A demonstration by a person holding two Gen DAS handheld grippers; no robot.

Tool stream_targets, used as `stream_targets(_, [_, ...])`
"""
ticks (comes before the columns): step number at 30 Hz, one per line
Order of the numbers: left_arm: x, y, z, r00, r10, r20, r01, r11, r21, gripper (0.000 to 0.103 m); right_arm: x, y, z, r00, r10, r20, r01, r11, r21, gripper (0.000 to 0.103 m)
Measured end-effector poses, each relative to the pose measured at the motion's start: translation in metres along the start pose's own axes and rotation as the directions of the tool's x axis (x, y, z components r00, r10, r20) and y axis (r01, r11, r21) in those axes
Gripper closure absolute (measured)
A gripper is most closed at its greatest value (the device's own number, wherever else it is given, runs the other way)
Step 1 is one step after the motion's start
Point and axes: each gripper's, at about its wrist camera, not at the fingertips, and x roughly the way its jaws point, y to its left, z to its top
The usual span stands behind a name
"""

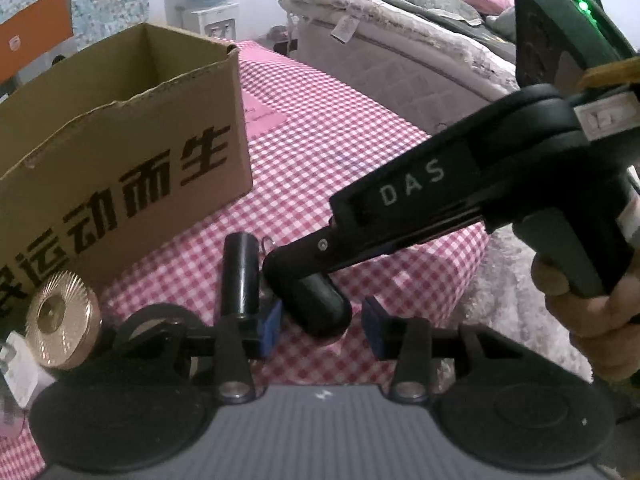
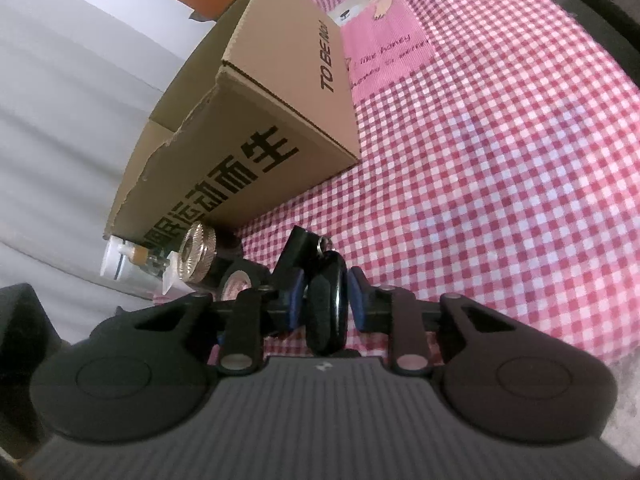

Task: Organize rigid objects
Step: 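Lift the black oval case with the right gripper and carry it to the box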

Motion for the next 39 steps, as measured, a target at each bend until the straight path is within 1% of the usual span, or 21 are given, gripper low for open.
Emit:
stream_targets(3, [0.003,0.000,0.004,1.000,0.013,0.002,-0.013,1.000,0.005,0.056,0.000,0.001,0.002,1.000,-0.013,-0.004,0.013,1.000,-0.022,0.083])
stream_targets(8, [0.008,-0.006,0.007,0.999,0.052,0.015,-0.053,0.998,0.026,0.049,0.000,0.004,0.002,1.000,-0.019,-0.022,0.017,0.998,-0.066,0.084])
stream_targets(9, [0.009,-0.006,0.007,0.998,0.057,0.019,-0.057,0.998,0.021,0.049,0.002,0.005,0.002,1.000,-0.018,-0.026,0.016,0.997,-0.073,0.084])
stream_targets(10, [0.008,-0.005,0.006,0.998,0.059,0.022,-0.059,0.998,0.014,0.052,0.002,0.005,0.002,0.999,-0.016,-0.029,0.014,0.997,-0.077,0.084])
stream_targets(11, [0.008,-0.004,0.006,0.997,0.066,0.025,-0.067,0.998,0.009,0.059,0.002,0.004,0.002,0.999,-0.012,-0.031,0.009,0.997,-0.078,0.084])
stream_targets(14, [0.007,0.001,0.007,0.997,0.068,0.025,-0.067,0.998,-0.012,0.067,0.001,0.004,0.002,0.999,0.001,-0.034,-0.004,0.997,-0.081,0.085])
stream_targets(17, [0.007,-0.001,0.007,0.996,0.082,0.029,-0.082,0.997,-0.006,0.070,0.004,0.001,0.004,0.999,0.008,-0.032,-0.011,0.997,-0.077,0.085])
stream_targets(19, [0.006,-0.001,0.006,0.995,0.097,0.031,-0.097,0.995,-0.007,0.069,0.006,0.000,0.006,0.999,0.020,-0.035,-0.023,0.997,-0.074,0.085])
stream_targets(24, [0.005,-0.002,0.006,0.995,0.090,0.034,-0.090,0.996,-0.008,0.070,0.007,0.002,0.005,0.999,0.013,-0.032,-0.015,0.997,-0.078,0.086])
stream_targets(29, [-0.003,-0.005,0.007,0.994,0.089,0.060,-0.089,0.996,0.000,0.070,0.000,0.005,0.001,1.000,0.011,-0.014,-0.012,0.997,-0.078,0.086])
stream_targets(35, [-0.031,-0.010,0.012,0.987,0.092,0.129,-0.094,0.996,0.007,0.070,-0.024,0.027,-0.001,0.999,0.003,0.042,0.003,0.992,-0.130,0.086])
stream_targets(39, [-0.059,-0.010,0.016,0.974,0.108,0.197,-0.113,0.994,0.012,0.070,-0.043,0.051,0.000,0.996,0.011,0.089,0.005,0.983,-0.183,0.086])
